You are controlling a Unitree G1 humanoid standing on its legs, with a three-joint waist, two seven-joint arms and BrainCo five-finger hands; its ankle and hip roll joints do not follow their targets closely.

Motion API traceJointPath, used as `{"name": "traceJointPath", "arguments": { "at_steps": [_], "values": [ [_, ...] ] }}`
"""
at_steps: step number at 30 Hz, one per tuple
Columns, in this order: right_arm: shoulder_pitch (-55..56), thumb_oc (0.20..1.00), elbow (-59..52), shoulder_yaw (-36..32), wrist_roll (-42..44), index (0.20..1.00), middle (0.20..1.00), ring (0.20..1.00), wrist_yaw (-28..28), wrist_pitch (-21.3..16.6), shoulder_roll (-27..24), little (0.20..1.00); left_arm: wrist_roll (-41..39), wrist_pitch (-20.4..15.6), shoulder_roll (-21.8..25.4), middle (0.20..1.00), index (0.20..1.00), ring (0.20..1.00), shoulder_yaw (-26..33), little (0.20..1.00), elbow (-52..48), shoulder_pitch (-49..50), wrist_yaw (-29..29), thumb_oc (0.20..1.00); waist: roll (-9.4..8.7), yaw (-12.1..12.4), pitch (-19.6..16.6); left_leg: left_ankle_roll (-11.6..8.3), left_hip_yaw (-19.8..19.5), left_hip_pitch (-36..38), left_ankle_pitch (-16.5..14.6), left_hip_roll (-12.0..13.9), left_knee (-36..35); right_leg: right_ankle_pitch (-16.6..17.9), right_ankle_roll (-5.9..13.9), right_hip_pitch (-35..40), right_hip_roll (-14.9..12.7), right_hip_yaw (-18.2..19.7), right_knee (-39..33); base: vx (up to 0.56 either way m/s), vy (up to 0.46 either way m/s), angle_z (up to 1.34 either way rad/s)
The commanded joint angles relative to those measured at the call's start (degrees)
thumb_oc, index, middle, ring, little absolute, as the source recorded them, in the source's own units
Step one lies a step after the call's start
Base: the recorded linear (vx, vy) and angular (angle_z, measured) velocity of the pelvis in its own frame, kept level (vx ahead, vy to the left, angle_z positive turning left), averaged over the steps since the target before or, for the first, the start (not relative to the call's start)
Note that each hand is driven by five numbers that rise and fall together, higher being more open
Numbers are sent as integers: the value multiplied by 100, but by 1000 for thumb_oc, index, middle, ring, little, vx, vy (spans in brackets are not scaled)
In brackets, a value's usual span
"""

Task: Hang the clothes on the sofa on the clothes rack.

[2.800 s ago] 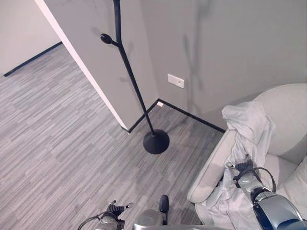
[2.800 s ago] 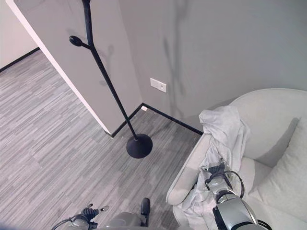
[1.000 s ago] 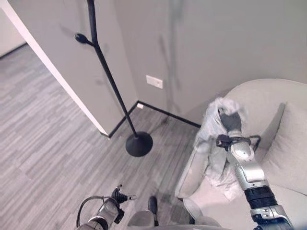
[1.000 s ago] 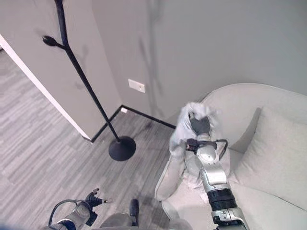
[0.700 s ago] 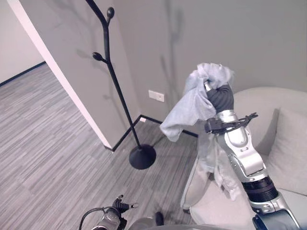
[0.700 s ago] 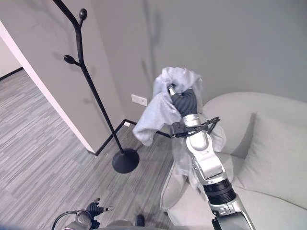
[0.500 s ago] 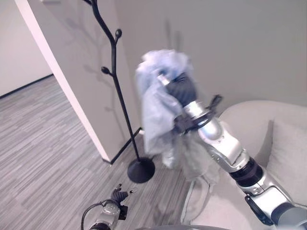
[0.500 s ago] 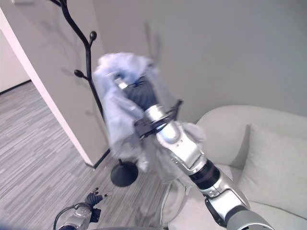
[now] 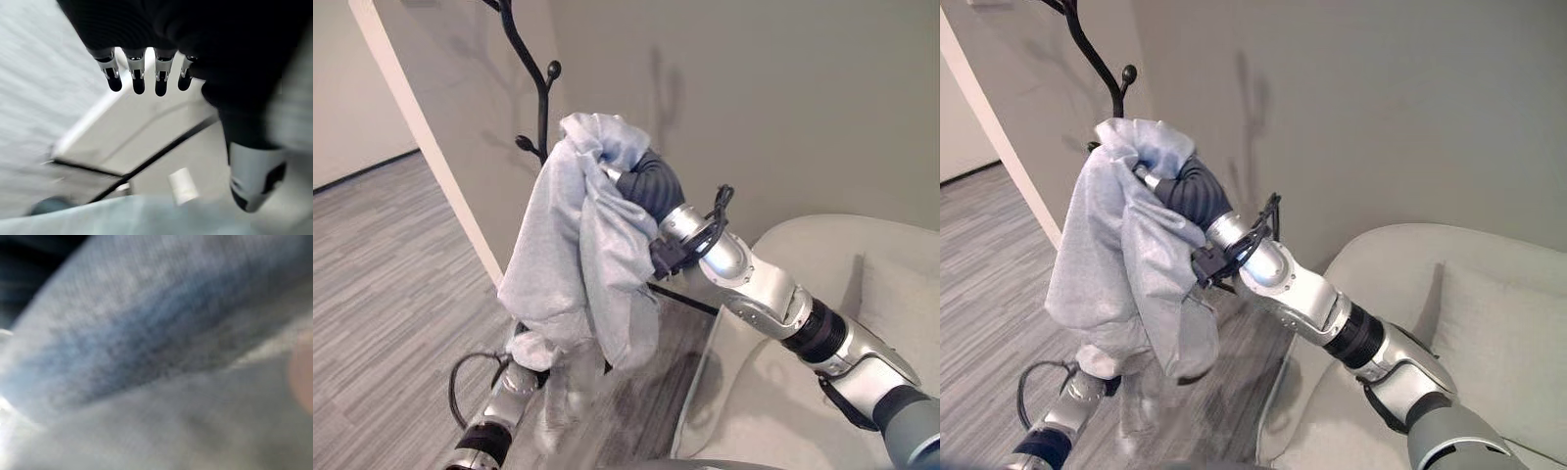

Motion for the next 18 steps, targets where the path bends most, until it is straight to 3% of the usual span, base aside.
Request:
{"name": "traceJointPath", "arguments": {
  "at_steps": [1, 6, 10, 18],
  "values": [
    [-906, 200, -272, 364, 406, 200, 200, 200, -68, -287, 76, 200, 520, -205, 459, 1000, 1000, 1000, -786, 1000, 544, -941, 404, 1000, 24, 84, 11, -443, -138, 385, -413, 3, 58, 802, -161, -335, -218, 183, 106, 0, 0, 0],
    [-1227, 200, -568, 1039, 550, 200, 200, 200, -21, -286, -317, 200, 709, -183, 559, 1000, 1000, 1000, -1086, 1000, 561, -1106, 455, 1000, -41, 115, 44, -425, -132, 406, -423, -10, 48, 812, -140, -306, -198, 159, 90, 0, 0, 0],
    [-1297, 200, -434, 981, 641, 200, 200, 200, -23, -437, -444, 200, 861, -293, 498, 1000, 1000, 1000, -993, 1000, -270, -662, 221, 1000, -27, 163, 14, -412, -132, 409, -433, 11, 50, 816, -111, -278, -181, 128, 62, 0, 0, 0],
    [-1533, 200, -373, 905, 903, 200, 200, 200, -151, -749, -356, 200, 672, -534, -60, 1000, 1000, 1000, -1405, 1000, -255, -648, -334, 1000, -6, 120, -76, -402, -142, 393, -443, 41, 52, 797, -109, -249, -228, 114, 64, 1, 4, 0]
  ]
}}
